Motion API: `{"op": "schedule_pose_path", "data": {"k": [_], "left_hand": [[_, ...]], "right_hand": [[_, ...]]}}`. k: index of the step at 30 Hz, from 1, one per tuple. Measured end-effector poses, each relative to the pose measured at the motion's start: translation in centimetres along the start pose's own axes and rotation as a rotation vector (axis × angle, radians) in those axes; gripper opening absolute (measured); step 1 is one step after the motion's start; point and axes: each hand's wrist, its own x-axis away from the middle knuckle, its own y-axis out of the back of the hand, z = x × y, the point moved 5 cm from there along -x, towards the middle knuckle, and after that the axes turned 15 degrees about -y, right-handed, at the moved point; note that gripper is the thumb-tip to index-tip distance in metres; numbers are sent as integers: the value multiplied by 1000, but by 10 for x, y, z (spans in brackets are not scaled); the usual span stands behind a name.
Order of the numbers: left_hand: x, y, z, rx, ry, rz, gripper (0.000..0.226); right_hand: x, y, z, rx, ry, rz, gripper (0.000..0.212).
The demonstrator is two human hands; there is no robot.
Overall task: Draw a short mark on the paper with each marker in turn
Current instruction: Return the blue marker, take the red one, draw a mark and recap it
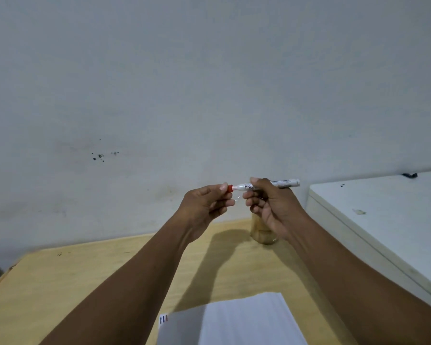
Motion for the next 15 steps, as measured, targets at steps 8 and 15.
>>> {"op": "schedule_pose_path", "data": {"k": [8, 15], "left_hand": [[-14, -5, 8, -97, -58, 2, 16], [-35, -13, 7, -290, -123, 42, 27]], "right_hand": [[-20, 10, -10, -79, -69, -24, 18], [-33, 14, 4, 19, -44, 12, 17]]}}
